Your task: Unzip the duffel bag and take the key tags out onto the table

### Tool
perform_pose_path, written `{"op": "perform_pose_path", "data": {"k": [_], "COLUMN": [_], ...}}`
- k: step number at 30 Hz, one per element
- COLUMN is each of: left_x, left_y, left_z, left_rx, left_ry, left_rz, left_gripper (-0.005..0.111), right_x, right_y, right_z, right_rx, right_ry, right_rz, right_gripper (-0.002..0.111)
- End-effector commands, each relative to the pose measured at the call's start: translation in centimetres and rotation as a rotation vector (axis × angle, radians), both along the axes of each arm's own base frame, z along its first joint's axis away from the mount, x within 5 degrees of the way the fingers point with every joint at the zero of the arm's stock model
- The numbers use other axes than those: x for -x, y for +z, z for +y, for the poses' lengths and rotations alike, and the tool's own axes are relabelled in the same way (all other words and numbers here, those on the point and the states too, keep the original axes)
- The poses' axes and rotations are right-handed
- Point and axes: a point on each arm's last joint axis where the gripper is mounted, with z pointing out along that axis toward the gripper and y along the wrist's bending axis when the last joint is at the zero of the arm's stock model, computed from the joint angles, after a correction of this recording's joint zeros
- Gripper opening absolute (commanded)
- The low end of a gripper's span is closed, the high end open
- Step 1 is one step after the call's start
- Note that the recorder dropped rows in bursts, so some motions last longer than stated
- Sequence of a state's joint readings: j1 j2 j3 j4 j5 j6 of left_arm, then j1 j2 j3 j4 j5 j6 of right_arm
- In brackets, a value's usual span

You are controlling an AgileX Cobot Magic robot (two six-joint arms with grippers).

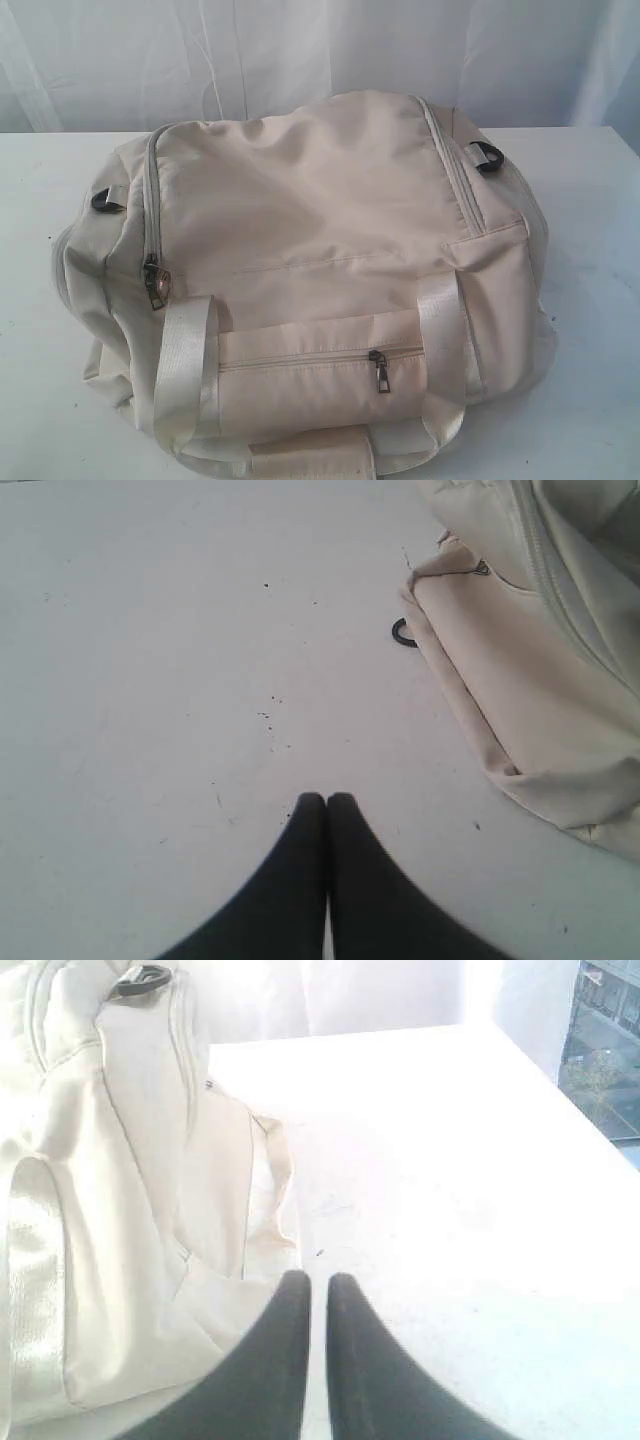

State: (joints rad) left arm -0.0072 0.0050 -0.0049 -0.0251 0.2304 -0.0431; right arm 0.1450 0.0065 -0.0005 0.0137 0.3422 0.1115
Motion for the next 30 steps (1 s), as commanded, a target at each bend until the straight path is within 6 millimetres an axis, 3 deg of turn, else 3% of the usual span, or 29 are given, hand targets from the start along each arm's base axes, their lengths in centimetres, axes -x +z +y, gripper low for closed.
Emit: {"op": "perform_pose_path", "data": {"k": [1, 8, 14, 22, 30], "left_x": [0.0, 0.0, 0.0, 0.0, -0.2], "left_y": [-0.1, -0.1, -0.1, -0.1, 0.4], "left_z": [0.0, 0.0, 0.0, 0.0, 0.0], "left_rx": [0.011, 0.011, 0.011, 0.011, 0.008], "left_ry": [-0.004, -0.004, -0.004, -0.004, 0.0], "left_rz": [-0.005, -0.005, -0.005, -0.005, -0.062], "left_gripper": [0.0, 0.0, 0.0, 0.0, 0.0], "right_x": [0.0, 0.0, -0.3, -0.2, 0.0], "right_y": [0.1, 0.2, 2.4, 3.0, 4.7], "right_z": [-0.1, -0.1, 0.0, 0.0, -0.1], "right_rx": [0.006, 0.004, -0.031, -0.04, -0.067], "right_ry": [-0.007, -0.007, -0.009, -0.01, -0.012], "right_rz": [-0.013, -0.026, -0.272, -0.335, -0.523], "right_gripper": [0.007, 0.007, 0.007, 0.007, 0.007]}}
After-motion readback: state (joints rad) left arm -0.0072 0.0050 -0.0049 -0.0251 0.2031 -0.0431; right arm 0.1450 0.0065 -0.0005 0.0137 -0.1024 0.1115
